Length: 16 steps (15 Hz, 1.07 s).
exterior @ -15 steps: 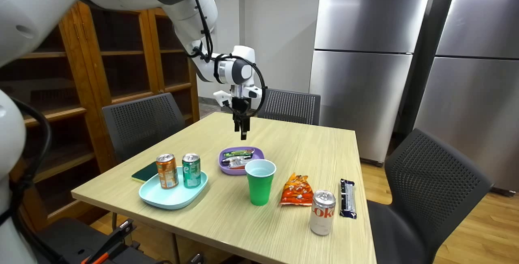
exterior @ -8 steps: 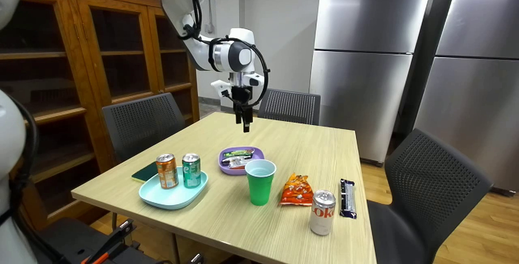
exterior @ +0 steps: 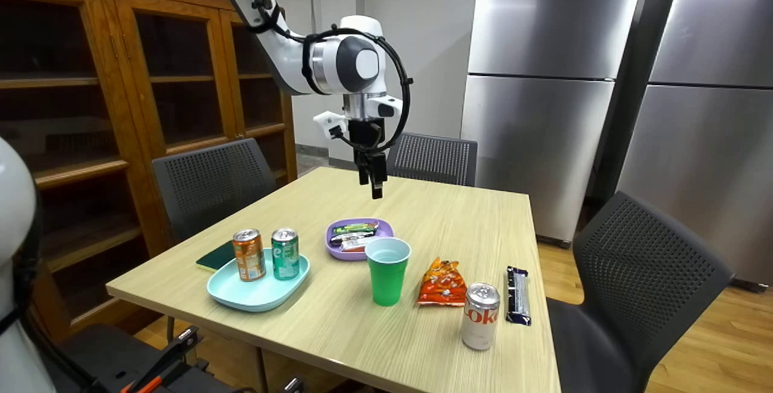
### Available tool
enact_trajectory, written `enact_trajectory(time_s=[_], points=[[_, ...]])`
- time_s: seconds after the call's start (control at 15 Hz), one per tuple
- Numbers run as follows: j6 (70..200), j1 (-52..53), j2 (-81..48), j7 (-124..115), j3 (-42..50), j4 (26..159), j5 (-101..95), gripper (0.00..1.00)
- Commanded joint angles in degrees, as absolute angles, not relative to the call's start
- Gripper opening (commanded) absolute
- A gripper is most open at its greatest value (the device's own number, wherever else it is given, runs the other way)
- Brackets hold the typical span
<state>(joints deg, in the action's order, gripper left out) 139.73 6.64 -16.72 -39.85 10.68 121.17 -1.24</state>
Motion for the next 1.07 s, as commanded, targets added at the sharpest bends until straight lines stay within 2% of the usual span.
enact_trajectory(time_s=[0.0,0.2,0.27,1.0], points=[[141.9,4.6,-8.8,-42.2,11.5,129.8,-4.9,1.00],[143.5,2.9,-5.9,-44.6,12.2,133.6,-8.2,1.00],[141.5,2.2,-9.7,-42.0,10.8,129.4,-5.9,1.00],[142.2,0.9,-7.1,-41.0,10.4,132.3,-5.4,1.00]])
